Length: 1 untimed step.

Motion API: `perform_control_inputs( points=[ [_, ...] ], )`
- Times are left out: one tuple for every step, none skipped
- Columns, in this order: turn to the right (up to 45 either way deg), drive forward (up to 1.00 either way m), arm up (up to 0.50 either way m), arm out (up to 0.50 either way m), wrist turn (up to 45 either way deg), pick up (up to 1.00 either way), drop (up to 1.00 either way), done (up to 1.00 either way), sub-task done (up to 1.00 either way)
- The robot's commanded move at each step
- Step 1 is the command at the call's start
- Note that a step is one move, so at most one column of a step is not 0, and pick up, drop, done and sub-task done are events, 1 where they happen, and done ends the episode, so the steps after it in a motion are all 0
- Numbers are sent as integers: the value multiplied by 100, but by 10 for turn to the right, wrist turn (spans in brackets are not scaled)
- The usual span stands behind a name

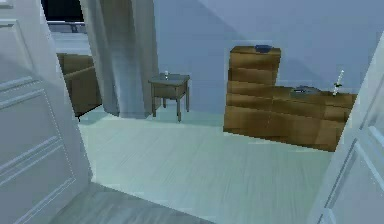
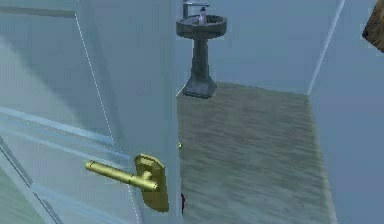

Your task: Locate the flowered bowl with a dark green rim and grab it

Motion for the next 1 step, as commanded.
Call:
perform_control_inputs(
  points=[
    [180,0,0,0,0,0,0,0,0]
  ],
)
